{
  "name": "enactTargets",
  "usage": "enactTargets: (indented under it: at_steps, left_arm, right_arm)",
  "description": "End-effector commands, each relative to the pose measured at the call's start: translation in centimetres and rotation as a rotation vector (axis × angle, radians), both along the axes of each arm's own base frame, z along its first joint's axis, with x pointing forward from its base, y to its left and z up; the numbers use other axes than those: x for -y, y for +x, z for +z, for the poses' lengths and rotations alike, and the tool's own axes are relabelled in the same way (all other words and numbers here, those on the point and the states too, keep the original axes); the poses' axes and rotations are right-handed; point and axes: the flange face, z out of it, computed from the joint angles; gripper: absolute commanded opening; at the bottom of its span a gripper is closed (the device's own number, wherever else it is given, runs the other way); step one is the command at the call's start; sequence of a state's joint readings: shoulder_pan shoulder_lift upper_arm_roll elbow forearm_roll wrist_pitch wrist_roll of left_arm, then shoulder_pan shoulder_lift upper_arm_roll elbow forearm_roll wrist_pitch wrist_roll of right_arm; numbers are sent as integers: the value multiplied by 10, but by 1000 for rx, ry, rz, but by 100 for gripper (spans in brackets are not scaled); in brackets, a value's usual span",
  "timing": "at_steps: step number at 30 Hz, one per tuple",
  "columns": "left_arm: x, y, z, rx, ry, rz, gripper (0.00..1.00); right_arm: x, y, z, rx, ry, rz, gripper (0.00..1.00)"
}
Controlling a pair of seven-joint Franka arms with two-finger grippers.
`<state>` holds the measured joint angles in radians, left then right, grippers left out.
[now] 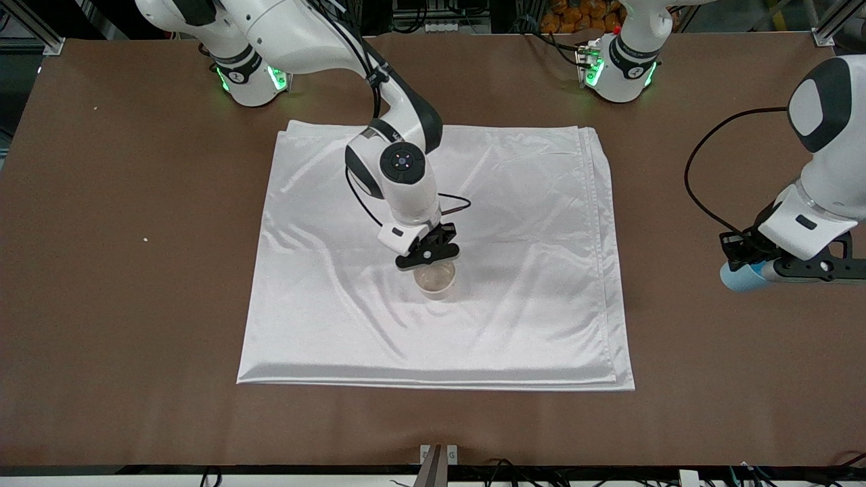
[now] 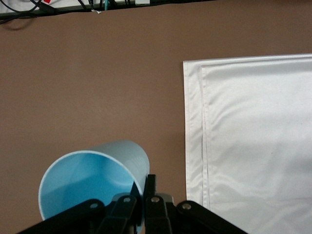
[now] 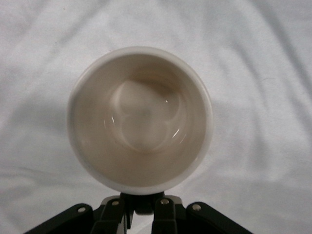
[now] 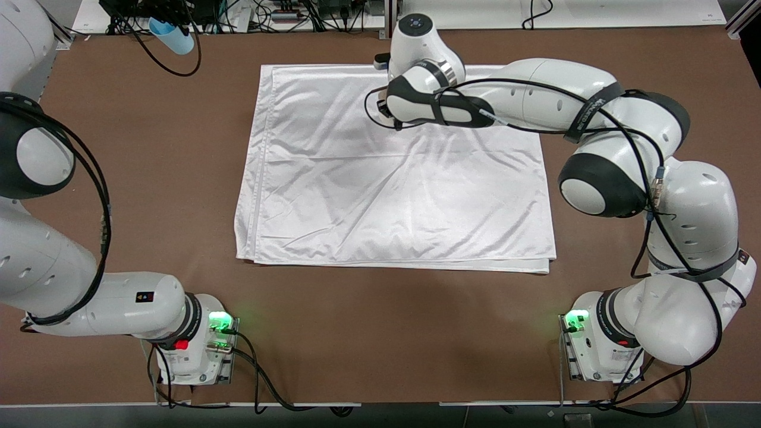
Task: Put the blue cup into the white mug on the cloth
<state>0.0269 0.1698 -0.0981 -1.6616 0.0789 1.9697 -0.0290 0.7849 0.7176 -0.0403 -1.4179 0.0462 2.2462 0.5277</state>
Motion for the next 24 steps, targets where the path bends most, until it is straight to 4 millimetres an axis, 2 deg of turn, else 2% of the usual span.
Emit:
enactTargets:
  at_steps: [1, 8, 13, 14, 15, 16, 17, 18, 24]
  left_arm:
    - [9, 2, 7, -26, 26, -31, 0]
    - [27, -5, 10, -65, 27, -55, 0]
    - [45, -5, 13, -58, 21, -82, 0]
    - [48, -5, 13, -58, 19, -87, 0]
    - [53, -5, 12, -59, 18, -93, 0]
    - [57, -5, 11, -61, 17, -100, 0]
    - [61, -6, 11, -60, 15, -106, 0]
    - [68, -6, 8, -64, 15, -117, 0]
    - [104, -9, -4, -84, 13, -178, 0]
  right_arm:
    - [-20, -8, -9, 2, 5, -16, 0]
    - [-44, -29, -35, 9, 19, 8, 0]
    - [-45, -30, -43, 19, 23, 9, 0]
    - [-46, -31, -45, 15, 22, 0, 7]
    - [-45, -30, -45, 13, 23, -15, 18]
    - [-45, -30, -45, 10, 24, -36, 37]
    - [-46, -31, -45, 7, 25, -57, 74]
    - [-46, -31, -43, 6, 26, -76, 100]
    - [-43, -32, -20, -19, 13, -109, 100]
